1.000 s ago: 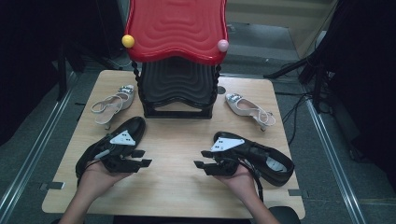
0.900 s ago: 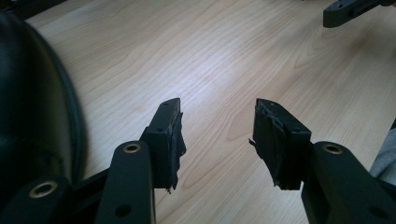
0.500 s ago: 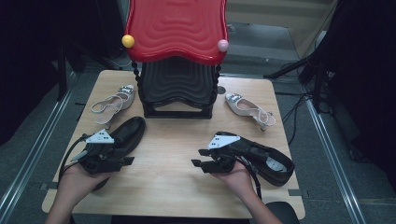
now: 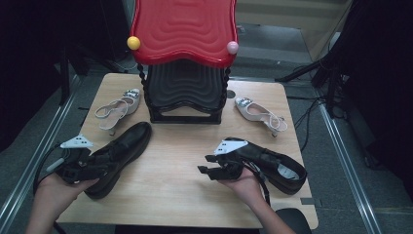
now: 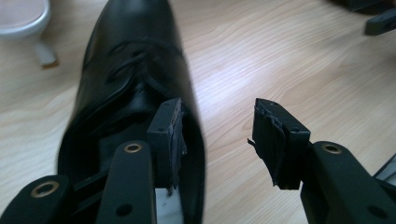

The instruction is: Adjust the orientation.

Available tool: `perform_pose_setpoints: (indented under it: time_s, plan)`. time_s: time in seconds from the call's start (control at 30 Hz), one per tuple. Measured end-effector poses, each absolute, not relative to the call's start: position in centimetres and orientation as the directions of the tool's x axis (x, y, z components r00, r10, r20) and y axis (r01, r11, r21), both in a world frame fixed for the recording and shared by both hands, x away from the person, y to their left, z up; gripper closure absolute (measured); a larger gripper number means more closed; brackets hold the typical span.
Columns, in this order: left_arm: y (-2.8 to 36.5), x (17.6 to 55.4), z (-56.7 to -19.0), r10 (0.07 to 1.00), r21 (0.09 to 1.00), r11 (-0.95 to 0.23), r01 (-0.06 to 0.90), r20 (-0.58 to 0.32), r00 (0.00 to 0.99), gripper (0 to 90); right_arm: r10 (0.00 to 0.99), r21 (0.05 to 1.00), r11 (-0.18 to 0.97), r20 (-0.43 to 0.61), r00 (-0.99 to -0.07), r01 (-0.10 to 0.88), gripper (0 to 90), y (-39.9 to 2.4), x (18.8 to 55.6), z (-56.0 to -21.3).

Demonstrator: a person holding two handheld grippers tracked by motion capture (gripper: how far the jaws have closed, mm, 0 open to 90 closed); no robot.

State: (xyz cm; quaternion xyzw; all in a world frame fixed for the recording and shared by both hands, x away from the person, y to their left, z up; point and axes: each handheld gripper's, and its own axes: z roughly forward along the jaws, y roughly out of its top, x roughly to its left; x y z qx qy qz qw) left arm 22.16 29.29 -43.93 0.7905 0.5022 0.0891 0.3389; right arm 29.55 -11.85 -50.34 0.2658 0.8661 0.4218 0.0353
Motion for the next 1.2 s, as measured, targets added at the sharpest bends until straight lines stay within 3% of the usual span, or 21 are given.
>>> perform_pose_setpoints:
  time_s: [0.4,0.83,1.0,1.1,1.2]
  plan:
    - [30.3,22.5,-44.8,0.858,0.559,-0.246,0.792,-0.256,0.446,56.8,0.495,0.743,0.511,0.158,-0.854,0.433,50.3,-11.8,29.6,-50.4]
    - [28.1,25.1,-46.9,0.883,0.572,-0.271,0.774,-0.174,0.437,56.4,0.495,0.737,0.522,0.15,-0.856,0.43,50.2,-11.6,29.4,-50.6]
    - [27.8,26.0,-47.2,0.887,0.54,-0.272,0.796,-0.18,0.425,62.9,0.505,0.729,0.525,0.15,-0.85,0.44,50.0,-11.7,29.4,-50.6]
    - [27.9,26.2,-47.2,0.874,0.538,-0.271,0.798,-0.21,0.438,73.8,0.507,0.724,0.531,0.146,-0.85,0.441,49.9,-11.8,29.3,-50.7]
    - [28.2,26.2,-47.2,0.867,0.544,-0.266,0.795,-0.226,0.445,77.9,0.509,0.723,0.532,0.143,-0.849,0.441,50.0,-11.8,29.2,-50.6]
